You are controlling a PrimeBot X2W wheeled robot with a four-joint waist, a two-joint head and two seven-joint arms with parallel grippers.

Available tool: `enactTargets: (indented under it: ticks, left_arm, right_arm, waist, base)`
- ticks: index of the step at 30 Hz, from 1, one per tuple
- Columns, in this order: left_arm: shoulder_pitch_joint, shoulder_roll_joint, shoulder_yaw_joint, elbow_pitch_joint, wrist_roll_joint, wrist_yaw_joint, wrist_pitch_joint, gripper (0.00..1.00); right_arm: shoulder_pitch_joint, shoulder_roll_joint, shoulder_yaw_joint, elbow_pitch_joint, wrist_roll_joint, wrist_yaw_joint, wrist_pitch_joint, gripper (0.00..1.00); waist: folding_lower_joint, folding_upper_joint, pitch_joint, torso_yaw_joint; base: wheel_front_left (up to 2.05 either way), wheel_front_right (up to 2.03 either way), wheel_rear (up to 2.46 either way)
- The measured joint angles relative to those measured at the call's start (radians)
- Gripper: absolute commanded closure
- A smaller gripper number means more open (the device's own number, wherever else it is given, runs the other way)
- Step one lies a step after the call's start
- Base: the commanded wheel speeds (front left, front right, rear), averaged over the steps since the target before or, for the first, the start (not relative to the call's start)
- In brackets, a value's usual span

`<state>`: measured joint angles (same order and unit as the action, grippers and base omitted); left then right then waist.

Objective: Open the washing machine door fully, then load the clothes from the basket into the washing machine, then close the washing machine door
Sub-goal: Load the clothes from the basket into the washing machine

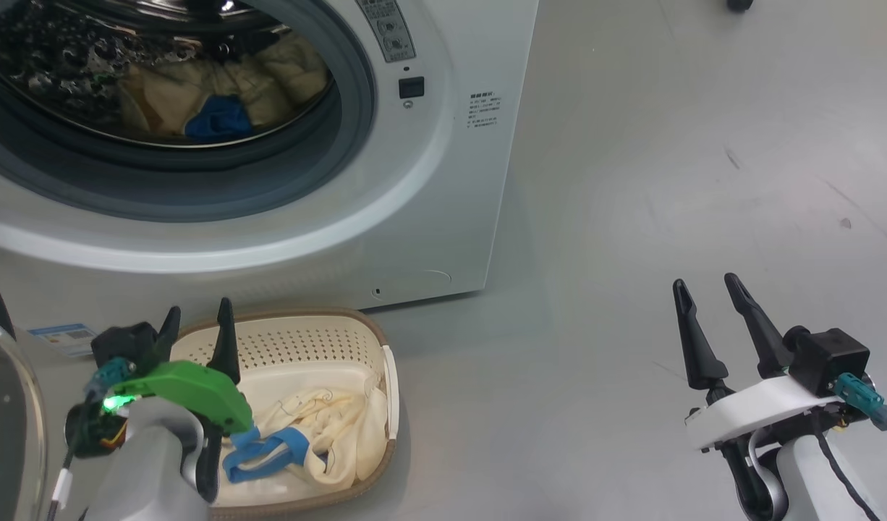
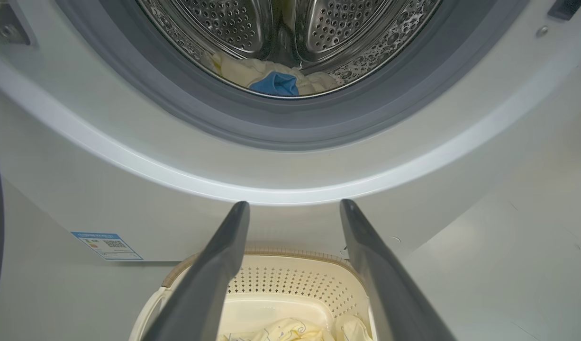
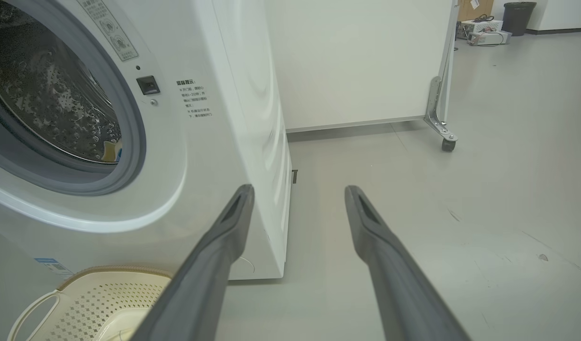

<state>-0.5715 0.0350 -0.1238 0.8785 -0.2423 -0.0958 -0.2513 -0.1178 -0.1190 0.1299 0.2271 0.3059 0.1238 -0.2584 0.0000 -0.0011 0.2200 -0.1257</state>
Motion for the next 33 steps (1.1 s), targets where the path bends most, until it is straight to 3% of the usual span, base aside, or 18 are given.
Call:
enactTargets:
  ticks: [17,33]
  left_arm:
    - [0.281,-0.002,0.027,-0.213,-0.005,0.011,0.0,0.0]
    - [0.437,-0.002,0.03,-0.374,-0.006,0.032,0.0,0.0]
  right_arm:
    - [0.121,-0.018,-0.004,0.0,-0.001,0.0,0.0,0.0]
    - [0.151,-0.026,-0.007,-0.03,-0.001,0.0,0.0,0.0]
  waist:
    - [0.0,0.0,-0.167,0.026]
    - [0.0,0.0,-0.209,0.084]
  base:
    - [0.0,0.0,0.0]
    - [0.0,0.0,0.0]
